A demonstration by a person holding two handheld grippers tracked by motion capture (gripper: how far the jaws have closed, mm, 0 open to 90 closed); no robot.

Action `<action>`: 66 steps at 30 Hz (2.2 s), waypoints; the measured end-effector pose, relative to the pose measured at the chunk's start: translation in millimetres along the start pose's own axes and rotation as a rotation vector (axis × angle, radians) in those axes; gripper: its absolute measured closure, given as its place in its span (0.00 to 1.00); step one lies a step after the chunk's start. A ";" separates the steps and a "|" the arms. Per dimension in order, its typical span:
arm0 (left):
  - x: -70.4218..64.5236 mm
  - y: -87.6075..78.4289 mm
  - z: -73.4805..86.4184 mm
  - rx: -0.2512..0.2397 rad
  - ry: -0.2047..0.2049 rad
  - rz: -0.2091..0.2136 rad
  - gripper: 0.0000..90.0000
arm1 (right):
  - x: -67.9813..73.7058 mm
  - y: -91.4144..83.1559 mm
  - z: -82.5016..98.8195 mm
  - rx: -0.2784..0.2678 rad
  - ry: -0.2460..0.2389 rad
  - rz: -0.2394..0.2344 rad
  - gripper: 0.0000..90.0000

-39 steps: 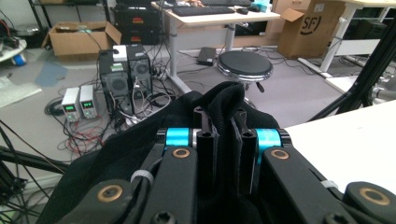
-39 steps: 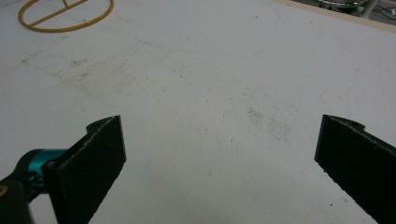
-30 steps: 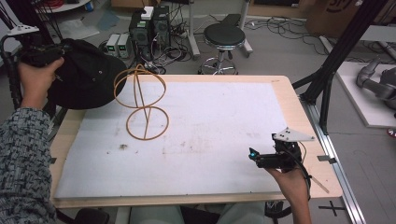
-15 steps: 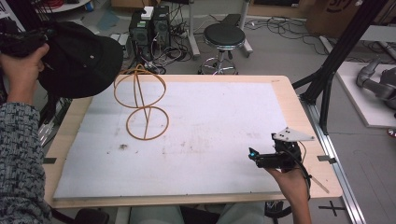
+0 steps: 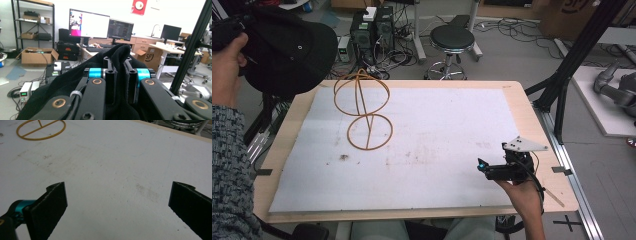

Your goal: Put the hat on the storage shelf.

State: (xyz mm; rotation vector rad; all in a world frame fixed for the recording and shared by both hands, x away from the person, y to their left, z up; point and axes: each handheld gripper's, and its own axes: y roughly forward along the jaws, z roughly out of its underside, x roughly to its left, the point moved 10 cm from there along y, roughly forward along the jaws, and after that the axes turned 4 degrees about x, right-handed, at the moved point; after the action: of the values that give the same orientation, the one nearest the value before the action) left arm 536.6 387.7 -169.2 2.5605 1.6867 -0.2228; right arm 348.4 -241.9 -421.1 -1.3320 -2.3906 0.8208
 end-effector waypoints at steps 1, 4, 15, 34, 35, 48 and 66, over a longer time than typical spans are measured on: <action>-2.0 -0.6 -2.2 -0.004 -0.003 0.007 0.93 | -0.3 -0.6 -0.3 -0.001 0.004 0.001 0.02; -10.9 -1.8 -8.3 -0.017 -0.004 0.038 0.93 | 0.3 -1.6 -1.3 -0.005 0.001 0.000 0.02; -47.0 1.7 -18.6 -0.006 -0.018 0.175 0.93 | 0.7 -3.1 -3.2 -0.011 -0.002 -0.001 0.02; -137.2 24.8 1.8 0.109 0.066 0.403 0.93 | 2.1 -4.1 -6.4 -0.018 -0.005 -0.004 0.02; -141.4 26.2 3.9 0.115 0.068 0.412 0.93 | 2.1 -4.3 -6.4 -0.019 -0.002 -0.005 0.02; -173.6 37.2 43.9 0.223 0.115 0.459 0.93 | -0.3 -5.8 -5.8 -0.021 0.001 -0.002 0.02; -201.8 47.1 99.8 0.365 0.219 0.459 0.92 | -0.4 -5.3 -5.8 -0.023 0.001 -0.004 0.02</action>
State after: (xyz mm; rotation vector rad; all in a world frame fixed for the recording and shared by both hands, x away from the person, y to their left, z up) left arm 493.2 172.3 -237.0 3.2617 1.1378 -0.2466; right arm 347.9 -242.4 -413.2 -1.3348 -2.4086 0.7942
